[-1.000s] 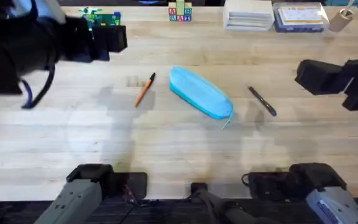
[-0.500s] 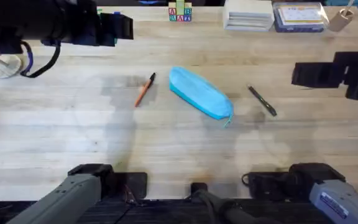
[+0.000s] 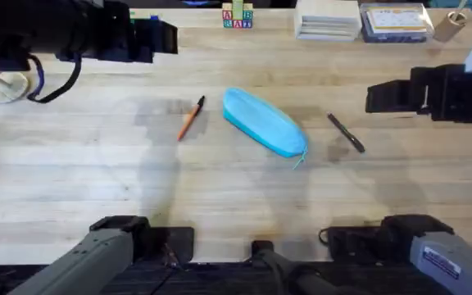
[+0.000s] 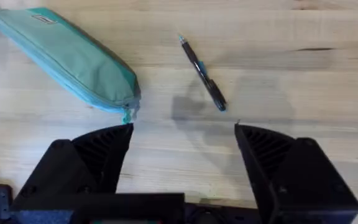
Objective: Unzip the bag, pick up the pens from the table one at a time and place them inside, then zip the bag closed.
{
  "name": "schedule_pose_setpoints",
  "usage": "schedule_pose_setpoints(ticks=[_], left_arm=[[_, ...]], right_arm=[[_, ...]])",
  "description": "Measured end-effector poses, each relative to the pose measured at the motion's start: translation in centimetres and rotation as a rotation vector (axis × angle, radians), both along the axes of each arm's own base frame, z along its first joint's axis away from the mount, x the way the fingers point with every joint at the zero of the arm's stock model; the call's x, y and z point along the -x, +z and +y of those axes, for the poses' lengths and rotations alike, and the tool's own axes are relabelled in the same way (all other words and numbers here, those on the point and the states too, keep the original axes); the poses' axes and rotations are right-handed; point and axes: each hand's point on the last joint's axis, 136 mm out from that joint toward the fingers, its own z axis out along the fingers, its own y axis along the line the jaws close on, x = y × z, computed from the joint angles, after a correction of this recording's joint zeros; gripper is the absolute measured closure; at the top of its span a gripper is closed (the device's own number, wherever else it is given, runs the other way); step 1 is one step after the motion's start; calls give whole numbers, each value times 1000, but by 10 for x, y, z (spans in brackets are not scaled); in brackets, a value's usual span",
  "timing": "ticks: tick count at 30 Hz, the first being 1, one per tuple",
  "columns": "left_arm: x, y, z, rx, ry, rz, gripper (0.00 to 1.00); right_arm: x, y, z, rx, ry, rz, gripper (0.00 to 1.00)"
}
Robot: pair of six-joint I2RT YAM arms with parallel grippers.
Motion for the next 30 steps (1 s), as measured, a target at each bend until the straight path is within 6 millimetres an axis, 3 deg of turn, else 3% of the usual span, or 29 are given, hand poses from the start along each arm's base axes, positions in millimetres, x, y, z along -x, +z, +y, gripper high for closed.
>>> schedule_pose_setpoints(ticks=[17, 30], left_arm=[[4, -3, -1, -17, -24, 16, 7], [11, 5, -38, -92, -491, -90, 9]], right_arm=[[0, 1, 1, -9, -3, -1, 4], [0, 1, 1, -9, -3, -1, 4]])
